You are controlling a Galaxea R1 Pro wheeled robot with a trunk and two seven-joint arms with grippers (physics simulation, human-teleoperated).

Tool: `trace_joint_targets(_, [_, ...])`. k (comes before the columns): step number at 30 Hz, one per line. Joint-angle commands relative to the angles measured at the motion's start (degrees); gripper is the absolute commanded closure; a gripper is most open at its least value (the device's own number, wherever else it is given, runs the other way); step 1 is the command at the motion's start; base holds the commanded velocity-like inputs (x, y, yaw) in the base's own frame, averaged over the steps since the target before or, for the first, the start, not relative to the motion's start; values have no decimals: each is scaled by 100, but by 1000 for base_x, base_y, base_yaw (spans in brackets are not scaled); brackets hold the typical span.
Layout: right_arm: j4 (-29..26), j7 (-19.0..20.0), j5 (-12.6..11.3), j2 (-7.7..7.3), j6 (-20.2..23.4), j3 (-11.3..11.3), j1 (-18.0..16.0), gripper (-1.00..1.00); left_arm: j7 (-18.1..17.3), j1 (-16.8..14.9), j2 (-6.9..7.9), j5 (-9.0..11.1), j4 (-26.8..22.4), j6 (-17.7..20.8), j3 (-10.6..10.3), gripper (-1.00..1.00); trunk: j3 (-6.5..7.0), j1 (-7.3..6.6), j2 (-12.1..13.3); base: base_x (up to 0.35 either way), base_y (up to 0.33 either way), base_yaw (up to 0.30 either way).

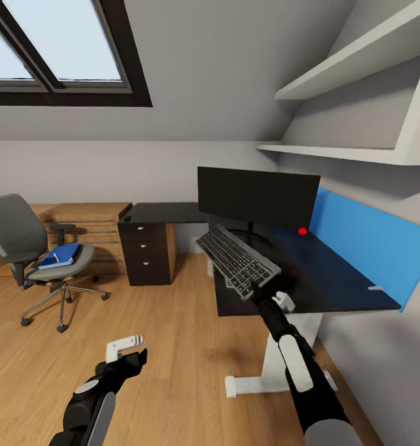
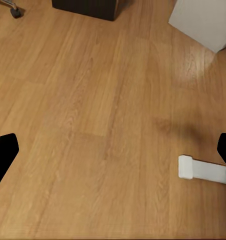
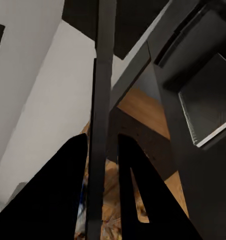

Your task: In the bedroom, organize the workspace by keeping the computer under the desk, ensuring the monitor is on the desk, placing the keyboard on the desk next to the monitor, placing the mouse on the desk next to the keyboard, moving the folder from the swivel chair onto the desk next to the mouse, stacking the notebook on top of the folder with the pen on top of the notebook, and positioning the swivel chair next to the desk.

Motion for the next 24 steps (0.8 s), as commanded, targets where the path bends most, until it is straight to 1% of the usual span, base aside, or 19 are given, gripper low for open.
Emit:
trace_joint_targets(1, [25, 4, -39, 7, -131, 73, -1, 100, 43, -4, -3, 59, 6, 21, -6, -100, -7, 0, -3, 0, 0, 0])
trace_joint_targets(3, [196, -59, -35, 7, -659, 357, 5, 100, 48, -4, -3, 55, 64, 10, -47, -100, -7, 0, -3, 0, 0, 0])
trace_joint_targets(4, [234, -67, -35, 7, -744, 425, 9, 100, 50, -4, -5, 54, 75, 8, -58, -100, -7, 0, -3, 0, 0, 0])
trace_joint_targets(6, [333, -89, -36, 7, -941, 713, 17, 100, 51, -4, -9, 55, 105, 3, -113, -100, -7, 0, -3, 8, 6, 0])
trace_joint_targets(7, [360, -98, -40, 7, -989, 815, 22, 100, 53, -2, -9, 55, 113, 1, -136, -100, -7, 0, -3, 82, 69, 0])
trace_joint_targets(8, [372, -101, -43, 7, -1007, 852, 24, 100, 52, -3, -8, 55, 117, 1, -144, -100, -7, 0, -3, 114, 97, 0])
trace_joint_targets(9, [405, -103, -56, 7, -1052, 948, 28, 100, 42, -4, -4, 57, 128, 0, -162, -100, -7, 0, -3, 190, 177, 0])
trace_joint_targets(11, [417, -96, -126, 7, -1069, 982, 30, 100, 33, -3, 2, 63, 132, 3, -168, -100, -7, 0, -3, 211, 213, 0])
trace_joint_targets(12, [420, -94, -233, 7, -1071, 994, 30, 100, 28, -3, 7, 66, 133, 5, -168, -100, -7, 0, -3, 223, 237, 0])
trace_joint_targets(14, [421, -97, -596, 7, -1067, 1011, 31, 100, 24, -4, 11, 68, 135, 7, -166, -100, -7, 0, -3, 230, 252, 0])
trace_joint_targets(15, [421, -100, -922, 7, -1059, 1013, 31, 100, 25, -4, 12, 66, 133, 7, -165, -100, -7, 0, -3, 234, 262, 0])
trace_joint_targets(16, [421, -102, -1131, 7, -1056, 1014, 31, 100, 27, -3, 13, 66, 132, 7, -165, -100, -7, 0, -3, 235, 264, 0])
trace_joint_targets(17, [421, -102, -1227, 7, -1054, 1014, 31, 100, 27, -3, 13, 65, 133, 8, -165, -100, -7, 0, -3, 236, 265, 0])
trace_joint_targets(18, [421, -103, -1393, 7, -1053, 1017, 31, 100, 28, -3, 13, 63, 134, 8, -165, -100, -7, 0, -3, 236, 266, 0])
trace_joint_targets(20, [421, -104, -1645, 7, -1050, 1024, 31, 100, 37, -2, 14, 60, 133, 8, -164, -100, -7, 0, -3, 237, 267, 0])
trace_joint_targets(23, [421, -109, -1765, 7, -1055, 1030, 39, 100, 51, -2, 14, 55, 135, 8, -164, -100, -7, 0, -3, 237, 268, 0])
trace_joint_targets(24, [432, -137, -2102, 7, -1051, 1039, 68, 100, 60, -4, 14, 53, 135, 8, -164, -100, -7, 0, -3, 237, 268, 0])
